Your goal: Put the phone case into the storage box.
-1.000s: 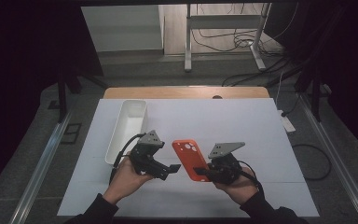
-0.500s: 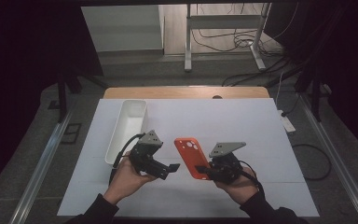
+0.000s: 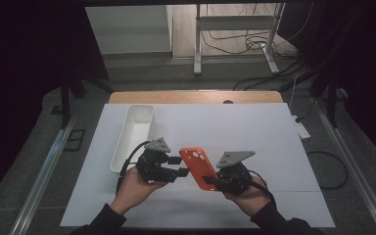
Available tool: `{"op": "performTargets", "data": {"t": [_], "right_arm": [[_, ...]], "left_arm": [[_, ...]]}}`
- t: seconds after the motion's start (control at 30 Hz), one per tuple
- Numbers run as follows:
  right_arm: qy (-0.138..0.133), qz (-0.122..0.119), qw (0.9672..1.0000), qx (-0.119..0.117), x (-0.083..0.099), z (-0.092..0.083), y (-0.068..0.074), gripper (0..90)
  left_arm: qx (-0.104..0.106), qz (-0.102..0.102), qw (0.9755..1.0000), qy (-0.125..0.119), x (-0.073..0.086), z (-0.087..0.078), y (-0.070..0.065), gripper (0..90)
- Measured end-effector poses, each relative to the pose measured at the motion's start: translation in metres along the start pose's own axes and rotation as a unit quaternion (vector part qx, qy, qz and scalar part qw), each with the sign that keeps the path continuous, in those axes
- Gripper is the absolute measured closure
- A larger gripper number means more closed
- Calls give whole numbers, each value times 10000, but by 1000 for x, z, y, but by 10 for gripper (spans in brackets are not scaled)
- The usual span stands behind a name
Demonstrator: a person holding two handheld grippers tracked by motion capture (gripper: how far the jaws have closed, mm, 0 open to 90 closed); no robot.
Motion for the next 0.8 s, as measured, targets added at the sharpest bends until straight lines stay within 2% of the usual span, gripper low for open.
{"op": "performTargets", "data": {"t": [0.13, 0.3, 0.4, 0.5, 0.63, 0.8], "right_arm": [[26, -41, 10000, -27, 0, 1, 2, 844], [45, -68, 10000, -33, 1, 2, 5, 844], [64, -88, 9999, -46, 1, 3, 6, 845], [89, -108, 9999, -20, 2, 4, 6, 844], [104, -111, 9999, -29, 2, 5, 6, 842], [85, -142, 9999, -15, 2, 6, 6, 834]], "left_arm": [[79, 0, 10000, -31, 0, 0, 0, 590], [339, -97, 9994, -64, 2, 0, 2, 736], [421, -183, 9989, -96, 3, 0, 3, 787], [538, -331, 9977, -233, 3, -3, 5, 861], [508, -372, 9977, -243, 3, -5, 5, 892], [540, -521, 9969, -253, 3, -6, 5, 895]]}}
Point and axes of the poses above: each handheld gripper's, and its own axes: z roughly forward along the jaws, x roughly out of its underside, y roughly to its left, the point moved 2 cm from there along z, roughly forward along the jaws, and after that the axes turned 15 degrees about z, right-handed, at the moved point
